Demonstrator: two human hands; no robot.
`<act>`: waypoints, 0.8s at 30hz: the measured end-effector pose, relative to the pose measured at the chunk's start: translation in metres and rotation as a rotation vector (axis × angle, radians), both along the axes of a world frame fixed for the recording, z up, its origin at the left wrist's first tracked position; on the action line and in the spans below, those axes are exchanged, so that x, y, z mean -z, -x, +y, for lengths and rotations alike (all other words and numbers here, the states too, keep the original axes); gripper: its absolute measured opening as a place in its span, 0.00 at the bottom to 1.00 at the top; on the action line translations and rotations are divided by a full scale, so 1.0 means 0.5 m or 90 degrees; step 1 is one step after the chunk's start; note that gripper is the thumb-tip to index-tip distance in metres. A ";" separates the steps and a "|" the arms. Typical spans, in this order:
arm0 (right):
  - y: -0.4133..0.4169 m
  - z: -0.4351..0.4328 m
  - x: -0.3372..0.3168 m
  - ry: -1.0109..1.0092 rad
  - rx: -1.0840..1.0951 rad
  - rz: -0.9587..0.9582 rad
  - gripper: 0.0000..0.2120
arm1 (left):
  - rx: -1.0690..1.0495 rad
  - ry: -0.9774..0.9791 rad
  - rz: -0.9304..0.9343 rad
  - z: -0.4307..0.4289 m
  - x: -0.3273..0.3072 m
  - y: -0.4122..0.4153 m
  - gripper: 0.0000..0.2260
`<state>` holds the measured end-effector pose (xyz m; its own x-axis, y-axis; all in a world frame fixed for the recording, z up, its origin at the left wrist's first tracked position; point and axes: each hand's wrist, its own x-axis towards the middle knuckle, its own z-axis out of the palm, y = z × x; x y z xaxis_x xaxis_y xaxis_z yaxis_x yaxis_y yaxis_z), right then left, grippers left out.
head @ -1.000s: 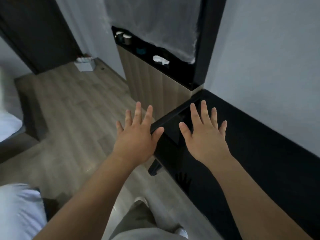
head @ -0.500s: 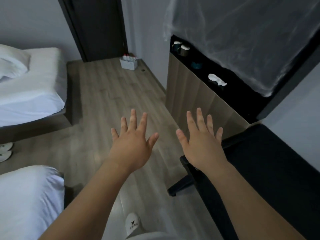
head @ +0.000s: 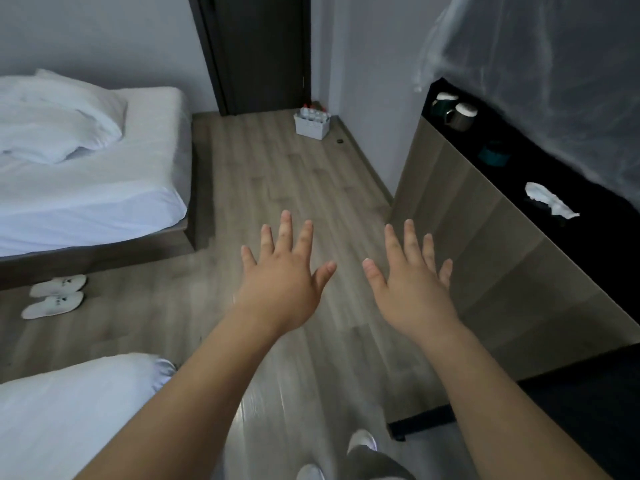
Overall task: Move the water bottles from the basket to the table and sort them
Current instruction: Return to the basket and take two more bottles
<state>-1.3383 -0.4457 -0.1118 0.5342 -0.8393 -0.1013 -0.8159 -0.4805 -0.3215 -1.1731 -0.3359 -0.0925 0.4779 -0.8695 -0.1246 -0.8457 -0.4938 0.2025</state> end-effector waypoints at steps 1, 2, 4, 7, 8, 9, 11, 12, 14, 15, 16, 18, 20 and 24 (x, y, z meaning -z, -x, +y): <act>-0.026 -0.015 0.003 -0.002 -0.003 0.000 0.34 | -0.004 0.002 -0.001 -0.013 0.003 -0.022 0.35; -0.053 -0.032 0.008 -0.006 -0.007 -0.001 0.34 | -0.007 0.003 -0.001 -0.028 0.007 -0.043 0.34; -0.106 -0.071 0.021 -0.010 -0.012 -0.009 0.34 | -0.009 0.003 -0.004 -0.062 0.015 -0.088 0.34; -0.189 -0.147 0.037 -0.013 -0.014 -0.020 0.34 | -0.012 0.001 -0.012 -0.130 0.023 -0.162 0.34; -0.218 -0.175 0.042 -0.012 -0.014 -0.022 0.34 | -0.016 -0.001 -0.017 -0.156 0.025 -0.189 0.34; -0.246 -0.205 0.045 -0.010 -0.015 -0.025 0.35 | -0.019 -0.005 -0.024 -0.183 0.027 -0.217 0.35; -0.303 -0.264 0.046 -0.016 -0.020 -0.028 0.35 | -0.024 -0.012 -0.028 -0.239 0.025 -0.272 0.35; -0.331 -0.294 0.044 -0.021 -0.021 -0.030 0.35 | -0.024 -0.016 -0.031 -0.269 0.022 -0.301 0.35; -0.385 -0.352 0.035 -0.026 -0.027 -0.033 0.35 | -0.025 -0.019 -0.031 -0.328 0.010 -0.358 0.34; -0.411 -0.378 0.030 -0.027 -0.032 -0.033 0.35 | -0.030 -0.016 -0.031 -0.353 0.004 -0.384 0.34; -0.446 -0.414 0.026 -0.026 -0.038 -0.035 0.34 | -0.038 -0.010 -0.033 -0.387 -0.003 -0.420 0.34; -0.488 -0.453 0.016 -0.020 -0.046 -0.034 0.34 | -0.052 0.000 -0.034 -0.423 -0.014 -0.461 0.34; -0.544 -0.499 0.008 -0.018 -0.052 -0.032 0.34 | -0.064 0.002 -0.028 -0.464 -0.021 -0.512 0.34; -0.654 -0.573 -0.004 -0.006 -0.065 -0.016 0.34 | -0.073 0.008 -0.024 -0.533 -0.020 -0.616 0.34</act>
